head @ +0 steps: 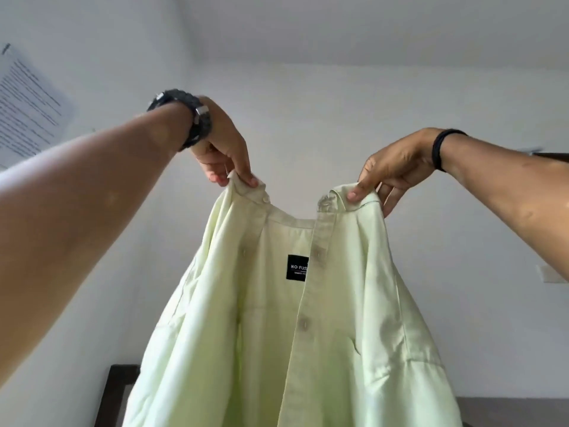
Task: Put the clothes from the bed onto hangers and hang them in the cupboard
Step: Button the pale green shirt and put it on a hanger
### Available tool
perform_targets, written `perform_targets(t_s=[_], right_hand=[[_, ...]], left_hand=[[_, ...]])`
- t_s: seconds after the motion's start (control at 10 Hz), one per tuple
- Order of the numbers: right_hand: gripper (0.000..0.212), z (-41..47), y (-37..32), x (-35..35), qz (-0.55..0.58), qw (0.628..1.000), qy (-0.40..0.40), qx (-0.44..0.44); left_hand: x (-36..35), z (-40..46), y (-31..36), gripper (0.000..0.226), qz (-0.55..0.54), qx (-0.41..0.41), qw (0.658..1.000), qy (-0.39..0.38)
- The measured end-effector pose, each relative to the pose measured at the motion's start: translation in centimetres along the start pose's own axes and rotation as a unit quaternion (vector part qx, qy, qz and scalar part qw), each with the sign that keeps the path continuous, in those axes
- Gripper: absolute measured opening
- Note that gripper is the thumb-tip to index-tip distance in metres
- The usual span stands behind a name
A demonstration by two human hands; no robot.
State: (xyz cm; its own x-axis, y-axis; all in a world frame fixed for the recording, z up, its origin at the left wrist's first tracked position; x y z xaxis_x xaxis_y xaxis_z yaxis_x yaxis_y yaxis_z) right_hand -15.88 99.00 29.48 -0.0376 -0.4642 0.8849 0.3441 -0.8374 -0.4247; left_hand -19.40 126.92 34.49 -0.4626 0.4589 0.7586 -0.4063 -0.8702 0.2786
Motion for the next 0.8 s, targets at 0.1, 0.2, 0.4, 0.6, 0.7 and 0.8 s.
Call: perform_targets(t_s=[0.1,0.2,0.4,0.6,0.7,0.8], right_hand=[[0.029,-0.9,-0.9,1.1,0.102,0.990,-0.017,0.092],[0.028,-0.5,-1.7,2.8,0.226,0.952,0.040,0.204],[0.035,5.0,-0.1,-0.2,0.309,0.924,0.032,0.223],[0.013,14.0,7.3,-17.5,0.208,0.960,-0.185,0.043],[0.012,17.3,12.2,-29.9,0.159,0.949,-0.263,-0.067],[0.016,19.3,16.8,-41.3,0.035,0.965,-0.226,-0.129]], left_hand=[[2.7,0.2,0.6,0.071,-0.079,-0.051,0.994,0.053],[2.8,-3.9,3.6,0.046,-0.186,-0.144,0.970,0.068],[-0.6,-2.2,-0.5,0.020,-0.254,-0.178,0.950,0.040],[-16.9,-0.7,-14.0,0.015,-0.067,0.027,0.973,-0.220],[-28.2,-3.0,-22.1,0.017,-0.030,0.117,0.940,-0.318],[-37.9,-6.4,-28.4,0.021,-0.003,0.165,0.915,-0.368]])
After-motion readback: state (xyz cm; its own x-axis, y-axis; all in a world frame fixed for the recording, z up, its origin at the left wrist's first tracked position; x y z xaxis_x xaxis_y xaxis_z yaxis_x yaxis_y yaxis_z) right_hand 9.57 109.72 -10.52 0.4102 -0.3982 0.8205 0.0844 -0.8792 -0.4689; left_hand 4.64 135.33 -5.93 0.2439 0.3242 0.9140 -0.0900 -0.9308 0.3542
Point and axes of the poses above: each hand's wrist, its own z-axis towards the middle knuckle, its own x-axis out of the back of the hand, y = z × x, the point moved 4 cm from there along z, towards the middle knuckle, and after that the axes turned 14 degrees about -x, right-handed, at the moved point
